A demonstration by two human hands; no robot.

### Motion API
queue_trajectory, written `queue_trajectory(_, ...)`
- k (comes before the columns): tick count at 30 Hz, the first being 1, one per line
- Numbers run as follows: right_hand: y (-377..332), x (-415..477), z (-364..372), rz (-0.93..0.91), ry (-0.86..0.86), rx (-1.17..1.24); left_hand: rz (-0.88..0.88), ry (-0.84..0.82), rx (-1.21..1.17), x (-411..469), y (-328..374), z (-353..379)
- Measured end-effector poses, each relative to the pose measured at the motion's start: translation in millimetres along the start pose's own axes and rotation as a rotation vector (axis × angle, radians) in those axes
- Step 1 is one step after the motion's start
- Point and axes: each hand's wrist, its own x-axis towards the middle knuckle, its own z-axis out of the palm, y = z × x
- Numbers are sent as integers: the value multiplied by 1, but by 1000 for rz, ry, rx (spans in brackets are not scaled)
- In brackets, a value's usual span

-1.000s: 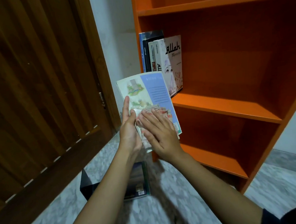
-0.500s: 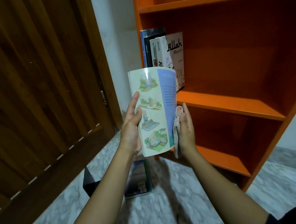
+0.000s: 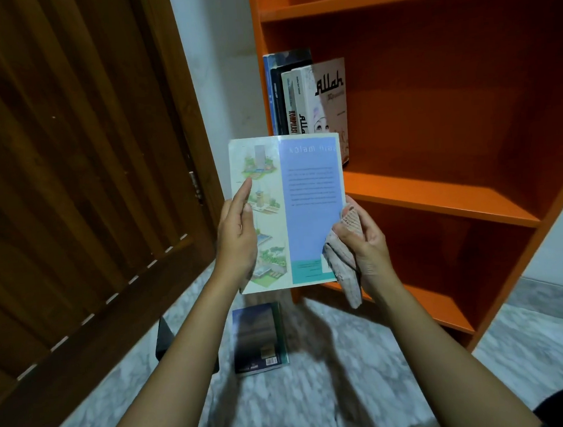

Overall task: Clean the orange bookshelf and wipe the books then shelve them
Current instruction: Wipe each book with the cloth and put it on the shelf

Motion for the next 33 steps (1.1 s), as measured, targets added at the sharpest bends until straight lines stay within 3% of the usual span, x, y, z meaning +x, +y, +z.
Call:
queue_trajectory(5,-14,-1,12,-101,31,-46,-37,57,407,7,0,4)
queue_trajectory(8,-19,-4,25,-167,9,-92,-78,8,621,8,4,16)
queue_trajectory(11,-16,-9,36,-236,-17,-162,-68,-48,453,8,10,34)
queue_trajectory(14,-15,-11,37,-376,-14,-427,-55,-26,292,7,22,41)
queue_trajectory(18,-14,-12,35,-640,-7,-778,3,-14,228,5,43,40)
queue_trajectory(21,-8,-15,33,-740,-2,-935,36,-16,216,4,48,39)
queue_trajectory(24,-5,-17,33,-774,-19,-1035,23,-7,211,4,44,37)
queue_trajectory(28,3,-21,38,-768,-72,-1149,-50,122,145,5,39,33)
queue_trajectory(33,13,-28,53,-558,-38,-928,-84,71,-50,5,38,29)
